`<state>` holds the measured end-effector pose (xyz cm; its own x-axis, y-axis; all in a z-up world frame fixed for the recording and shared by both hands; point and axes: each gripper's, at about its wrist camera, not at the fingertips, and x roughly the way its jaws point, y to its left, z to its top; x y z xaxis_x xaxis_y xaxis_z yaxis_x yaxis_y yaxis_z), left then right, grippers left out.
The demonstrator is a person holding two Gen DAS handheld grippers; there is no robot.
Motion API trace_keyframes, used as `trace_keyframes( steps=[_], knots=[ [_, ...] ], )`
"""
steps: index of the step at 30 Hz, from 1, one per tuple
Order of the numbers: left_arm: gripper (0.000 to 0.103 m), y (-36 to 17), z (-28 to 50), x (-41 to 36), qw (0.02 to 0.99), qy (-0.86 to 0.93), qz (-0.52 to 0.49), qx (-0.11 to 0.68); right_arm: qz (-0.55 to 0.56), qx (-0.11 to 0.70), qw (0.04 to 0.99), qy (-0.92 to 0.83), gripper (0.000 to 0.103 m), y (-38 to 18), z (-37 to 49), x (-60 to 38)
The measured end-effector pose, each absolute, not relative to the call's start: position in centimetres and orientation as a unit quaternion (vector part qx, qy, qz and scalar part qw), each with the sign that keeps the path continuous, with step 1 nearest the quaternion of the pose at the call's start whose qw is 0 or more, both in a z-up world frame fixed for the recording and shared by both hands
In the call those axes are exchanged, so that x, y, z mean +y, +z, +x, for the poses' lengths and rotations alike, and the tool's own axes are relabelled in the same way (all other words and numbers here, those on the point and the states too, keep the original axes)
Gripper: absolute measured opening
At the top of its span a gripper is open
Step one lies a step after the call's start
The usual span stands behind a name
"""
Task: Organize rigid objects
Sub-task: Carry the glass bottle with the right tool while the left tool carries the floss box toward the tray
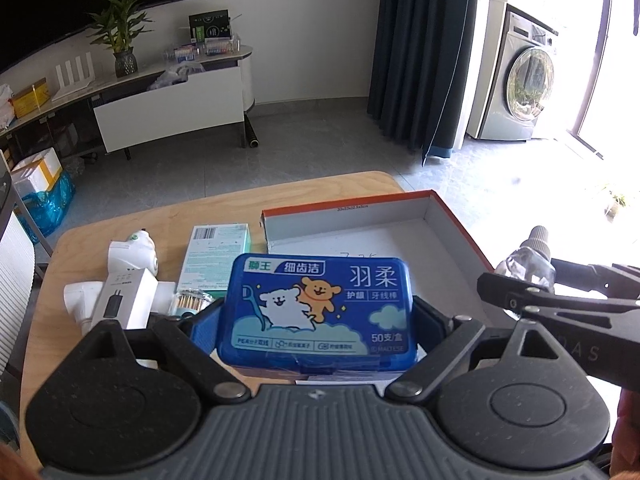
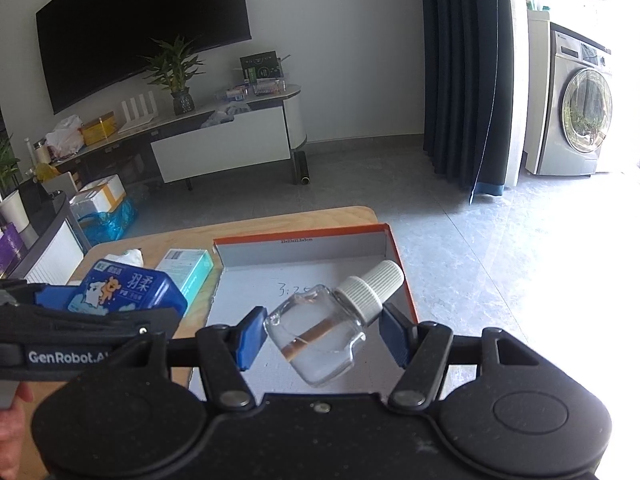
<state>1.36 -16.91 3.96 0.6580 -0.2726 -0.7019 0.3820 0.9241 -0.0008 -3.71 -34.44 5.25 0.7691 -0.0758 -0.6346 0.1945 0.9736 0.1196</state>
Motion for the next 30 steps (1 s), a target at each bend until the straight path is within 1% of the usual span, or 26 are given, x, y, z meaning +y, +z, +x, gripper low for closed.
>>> trace_keyframes(
  steps=[30],
  knots=[
    [0.094,3.4,3.2,-18.7,0.904,-0.170,0.046,0.390,0.076,0.351,0.930,-0.075,0.074,4.7,0.2,-36.4]
  ],
)
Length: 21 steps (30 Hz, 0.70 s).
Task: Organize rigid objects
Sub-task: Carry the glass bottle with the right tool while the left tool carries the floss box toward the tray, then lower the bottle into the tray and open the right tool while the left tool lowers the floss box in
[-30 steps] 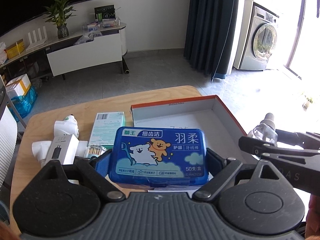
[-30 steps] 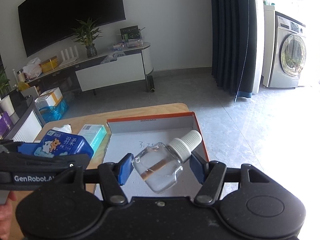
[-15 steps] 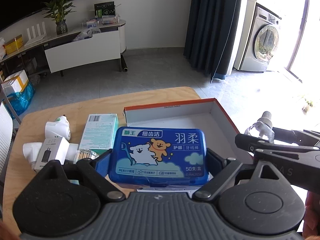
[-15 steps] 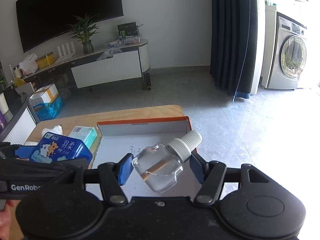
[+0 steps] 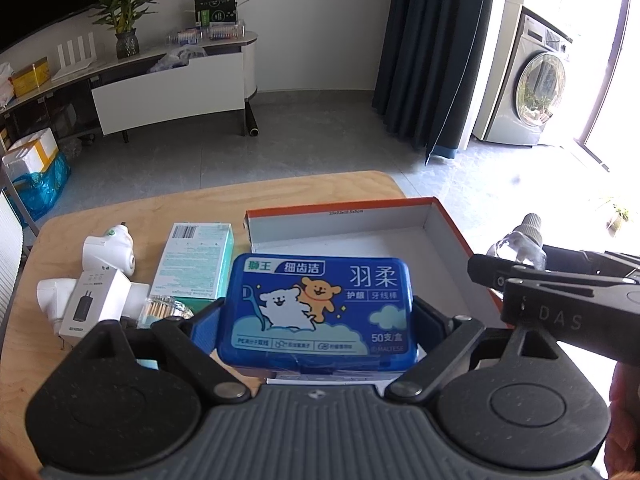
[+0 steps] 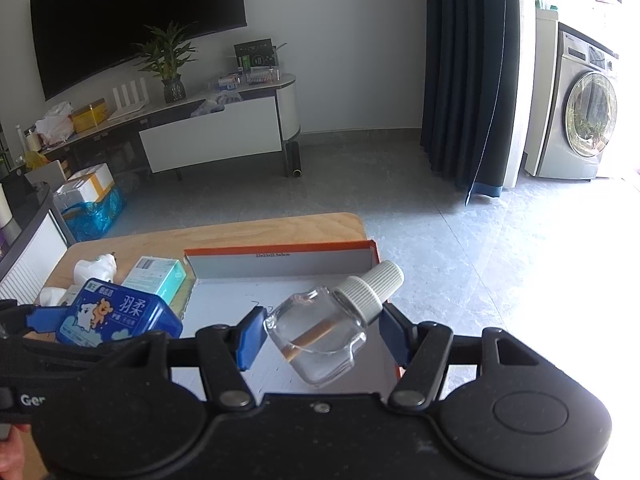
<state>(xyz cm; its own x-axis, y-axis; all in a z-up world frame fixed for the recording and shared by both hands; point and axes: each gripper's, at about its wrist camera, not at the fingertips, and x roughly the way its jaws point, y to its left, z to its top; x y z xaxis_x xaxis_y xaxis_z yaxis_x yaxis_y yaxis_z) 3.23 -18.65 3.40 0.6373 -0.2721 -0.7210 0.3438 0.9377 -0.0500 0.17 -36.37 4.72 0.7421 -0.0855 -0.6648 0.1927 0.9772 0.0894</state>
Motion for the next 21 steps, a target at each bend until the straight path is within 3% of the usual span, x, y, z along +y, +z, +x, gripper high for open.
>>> trace_keyframes(
  steps=[21],
  knots=[
    [0.094,2.4,4.2,-19.9,0.898,-0.171,0.051,0.401,0.080,0.369,0.923,-0.067,0.075,3.7,3.0,-37.0]
  ],
)
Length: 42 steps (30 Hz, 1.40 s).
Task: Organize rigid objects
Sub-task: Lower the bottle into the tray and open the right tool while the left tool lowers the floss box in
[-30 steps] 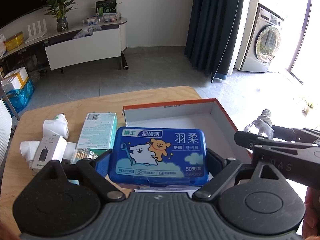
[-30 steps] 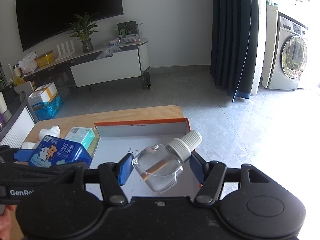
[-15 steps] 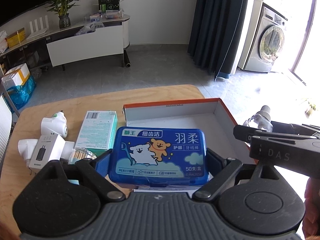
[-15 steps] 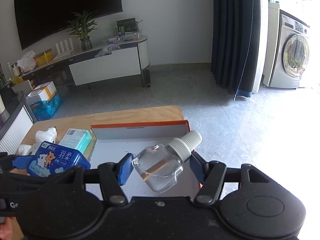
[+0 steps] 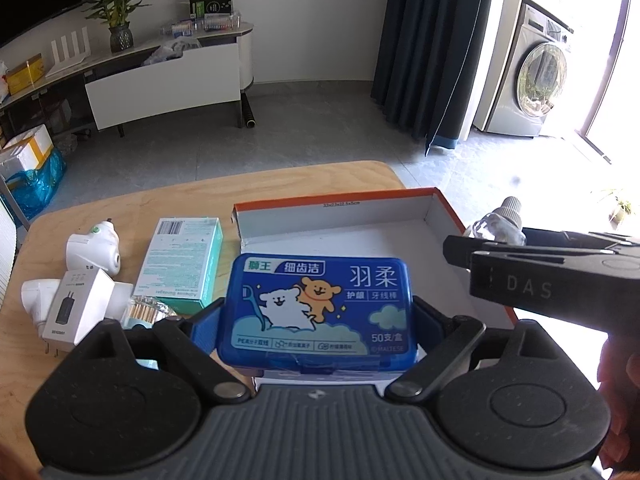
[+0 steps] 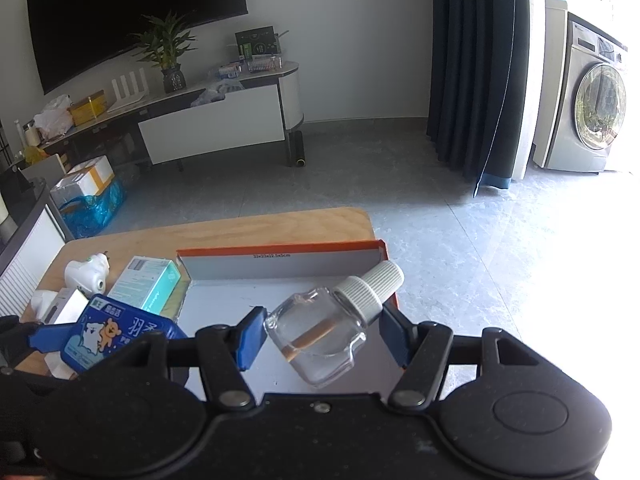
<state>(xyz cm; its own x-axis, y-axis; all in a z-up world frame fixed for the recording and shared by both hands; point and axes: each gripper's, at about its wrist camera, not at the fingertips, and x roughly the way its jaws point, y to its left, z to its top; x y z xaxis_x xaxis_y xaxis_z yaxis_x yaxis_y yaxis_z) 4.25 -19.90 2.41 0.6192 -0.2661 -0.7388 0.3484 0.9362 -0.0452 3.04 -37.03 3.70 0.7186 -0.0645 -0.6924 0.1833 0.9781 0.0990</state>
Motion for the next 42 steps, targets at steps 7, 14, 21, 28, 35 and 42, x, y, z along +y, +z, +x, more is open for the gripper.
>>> trace_keyframes(
  steps=[7,14,21,28,35,42],
  knots=[
    [0.094,2.0,4.8,-20.3,0.896,-0.172,0.051,0.405,0.081,0.378,0.920,-0.066,0.075,3.0,4.3,-37.4],
    [0.094,1.2,5.3,-21.0,0.892,-0.178,0.055,0.412,0.079,0.385,0.917,-0.066,0.060,2.6,6.0,-37.4],
    [0.094,0.6,5.6,-21.6,0.887,-0.188,0.054,0.418,0.077,0.389,0.916,-0.066,0.045,2.2,7.3,-37.8],
    [0.094,0.1,5.8,-22.6,0.881,-0.199,0.051,0.425,0.074,0.359,0.928,-0.067,0.050,4.1,5.6,-38.4],
    [0.095,-0.1,5.4,-24.0,0.875,-0.218,0.060,0.428,0.093,0.345,0.931,-0.080,0.066,4.9,3.6,-39.4],
    [0.098,0.3,4.7,-23.8,0.876,-0.217,0.068,0.424,0.098,0.335,0.933,-0.088,0.070,5.6,1.8,-39.1]
  ],
)
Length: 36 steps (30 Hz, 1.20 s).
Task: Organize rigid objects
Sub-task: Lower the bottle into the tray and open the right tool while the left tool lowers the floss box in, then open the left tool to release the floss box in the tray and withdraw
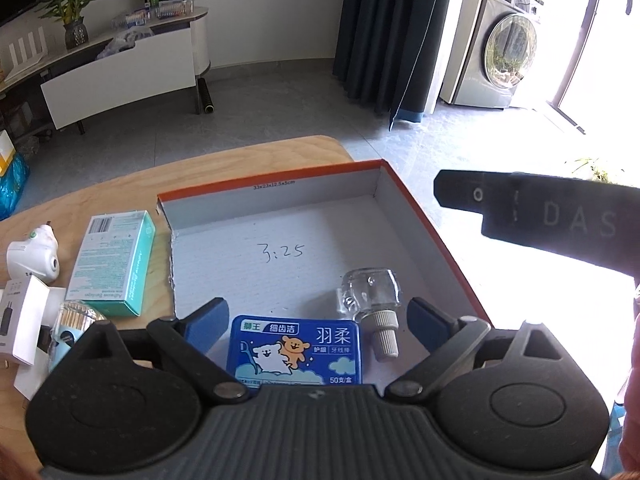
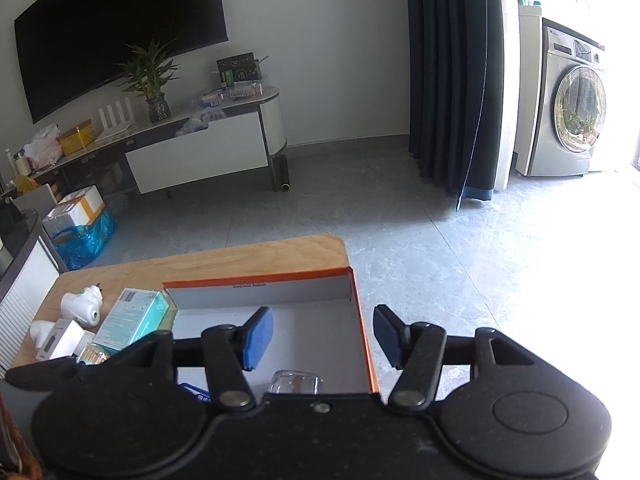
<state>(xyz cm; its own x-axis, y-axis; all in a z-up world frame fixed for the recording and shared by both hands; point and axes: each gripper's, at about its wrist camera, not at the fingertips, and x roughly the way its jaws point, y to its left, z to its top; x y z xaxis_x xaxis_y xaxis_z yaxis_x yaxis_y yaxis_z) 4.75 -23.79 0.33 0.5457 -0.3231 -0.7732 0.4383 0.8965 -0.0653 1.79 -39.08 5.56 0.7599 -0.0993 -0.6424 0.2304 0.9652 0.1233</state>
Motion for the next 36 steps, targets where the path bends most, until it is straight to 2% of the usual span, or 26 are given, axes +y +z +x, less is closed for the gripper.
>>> trace_keyframes(
  steps=[5,9,36],
  knots=[
    [0.098,0.8,4.3,-22.5,0.883,-0.198,0.065,0.421,0.104,0.332,0.933,-0.091,0.072,5.7,0.7,-38.6],
    [0.098,1.1,4.0,-21.1,0.887,-0.185,0.060,0.420,0.111,0.330,0.932,-0.098,0.078,5.4,0.0,-38.2],
    [0.098,2.8,2.9,-14.0,0.906,-0.138,0.028,0.399,0.108,0.359,0.925,-0.069,0.078,3.5,-0.6,-32.9]
  ],
)
